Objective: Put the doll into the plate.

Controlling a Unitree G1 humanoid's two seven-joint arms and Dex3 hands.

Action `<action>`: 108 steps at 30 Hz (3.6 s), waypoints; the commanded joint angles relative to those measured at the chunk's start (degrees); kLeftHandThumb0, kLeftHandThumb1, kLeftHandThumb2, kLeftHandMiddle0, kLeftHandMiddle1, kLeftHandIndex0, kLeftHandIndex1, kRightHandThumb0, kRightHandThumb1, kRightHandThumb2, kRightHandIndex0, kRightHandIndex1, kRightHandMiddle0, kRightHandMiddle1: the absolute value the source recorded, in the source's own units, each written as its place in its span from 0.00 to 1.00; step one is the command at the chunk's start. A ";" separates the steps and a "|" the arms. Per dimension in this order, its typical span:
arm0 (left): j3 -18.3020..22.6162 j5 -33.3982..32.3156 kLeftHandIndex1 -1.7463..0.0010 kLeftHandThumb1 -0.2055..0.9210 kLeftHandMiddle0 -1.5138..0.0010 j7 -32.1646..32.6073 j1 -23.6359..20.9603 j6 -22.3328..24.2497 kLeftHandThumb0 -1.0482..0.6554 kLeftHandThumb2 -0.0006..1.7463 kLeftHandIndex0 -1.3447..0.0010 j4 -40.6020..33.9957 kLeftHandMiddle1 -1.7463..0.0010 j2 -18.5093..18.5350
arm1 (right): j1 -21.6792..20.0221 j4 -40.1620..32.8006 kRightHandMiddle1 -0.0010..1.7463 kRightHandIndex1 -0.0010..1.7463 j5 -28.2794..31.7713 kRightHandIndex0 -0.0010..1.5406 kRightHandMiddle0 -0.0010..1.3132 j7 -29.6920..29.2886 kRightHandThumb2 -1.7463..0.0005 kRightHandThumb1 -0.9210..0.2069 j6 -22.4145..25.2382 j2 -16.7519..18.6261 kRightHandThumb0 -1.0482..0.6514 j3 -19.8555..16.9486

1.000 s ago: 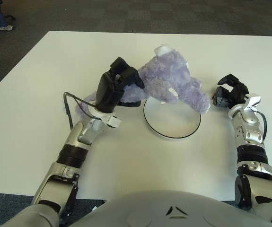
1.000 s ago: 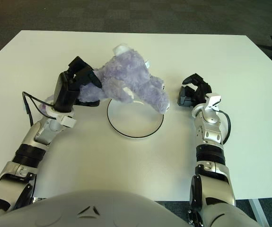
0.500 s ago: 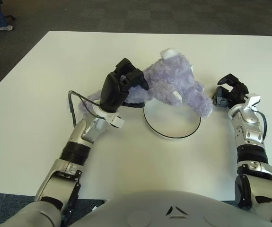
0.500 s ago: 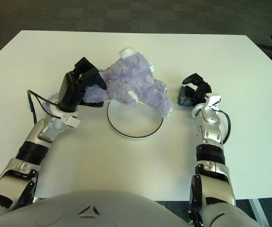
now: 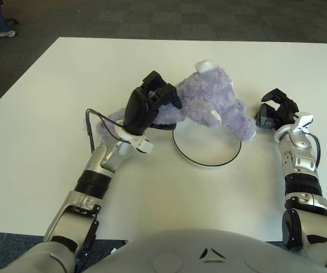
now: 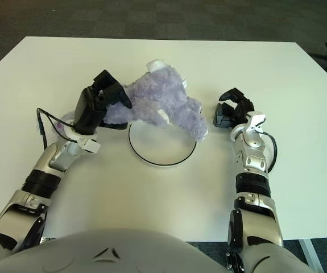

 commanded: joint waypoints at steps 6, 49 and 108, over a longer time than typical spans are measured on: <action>-0.73 0.37 0.00 0.33 0.51 -0.02 -1.04 0.18 0.93 0.86 0.29 -0.66 0.00 0.09 | 2.45 3.12 1.00 0.97 -0.48 0.54 0.44 0.77 0.07 0.78 2.52 0.73 0.62 0.86; -4.65 -7.77 0.00 0.39 0.56 -10.97 -3.43 -5.96 0.91 0.81 0.39 5.52 0.00 -3.42 | 1.75 4.98 1.00 0.98 -0.16 0.54 0.44 1.62 0.07 0.78 1.35 0.81 0.62 0.57; -7.16 -0.36 0.03 0.37 0.54 -7.46 -4.06 -1.12 0.66 0.82 0.60 6.78 0.00 -4.38 | 2.22 4.25 1.00 0.98 -0.07 0.53 0.44 1.99 0.08 0.77 1.64 0.82 0.61 0.66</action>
